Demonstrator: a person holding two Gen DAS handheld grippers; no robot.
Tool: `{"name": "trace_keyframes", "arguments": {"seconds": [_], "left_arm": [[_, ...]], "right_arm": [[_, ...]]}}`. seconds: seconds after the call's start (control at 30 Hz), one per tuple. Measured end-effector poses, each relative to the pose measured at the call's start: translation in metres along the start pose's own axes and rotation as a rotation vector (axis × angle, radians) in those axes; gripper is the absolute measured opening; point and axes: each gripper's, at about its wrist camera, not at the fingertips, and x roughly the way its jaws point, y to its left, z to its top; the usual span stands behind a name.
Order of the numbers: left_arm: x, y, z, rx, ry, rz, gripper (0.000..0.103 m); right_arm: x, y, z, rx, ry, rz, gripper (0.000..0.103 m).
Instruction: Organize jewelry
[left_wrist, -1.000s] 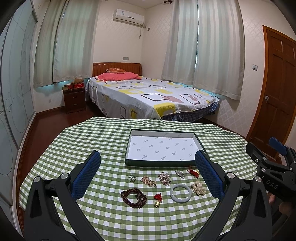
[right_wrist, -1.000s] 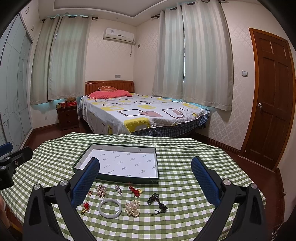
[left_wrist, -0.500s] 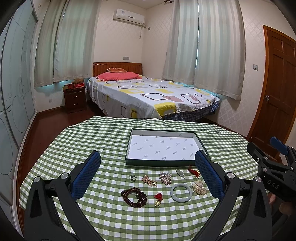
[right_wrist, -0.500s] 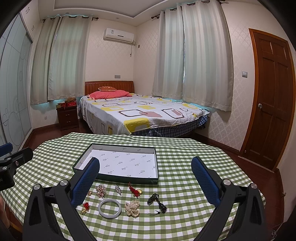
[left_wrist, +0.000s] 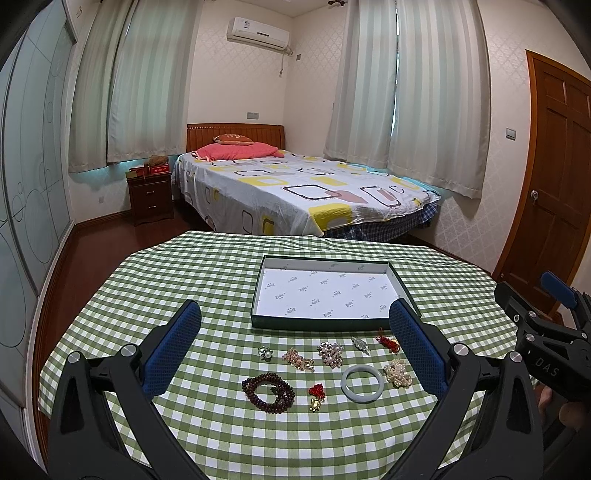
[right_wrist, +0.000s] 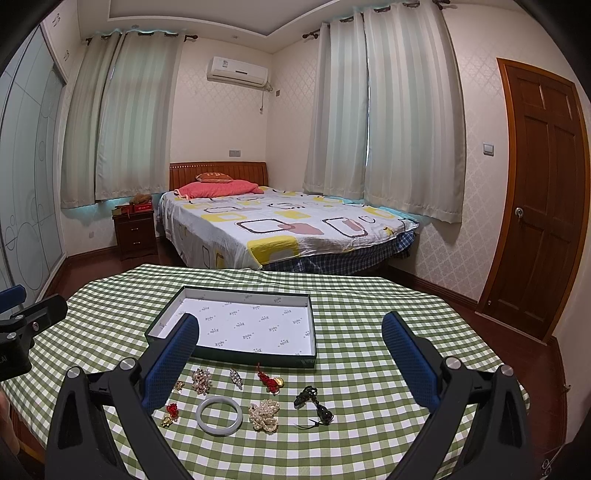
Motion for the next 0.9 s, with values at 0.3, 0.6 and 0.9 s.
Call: {"name": "trace_keyframes", "arguments": {"seconds": [0.3, 0.6, 0.9], "left_arm": [[-0.001, 0.001, -0.003, 0.0, 0.003, 0.001, 0.099], [0.004, 0.002, -0.007, -0.001, 0.018, 0.007, 0.099], [0.022, 0.006, -0.014, -0.005, 0.048, 0.021, 0.099]], "right_arm": [[-0.001, 0.001, 0.0, 0.0, 0.0, 0.001, 0.097], [-0.001, -0.002, 0.001, 0.001, 0.011, 0.002, 0.097], [0.013, -0.005, -0.006, 0.003, 0.041, 0.011, 0.097]]}}
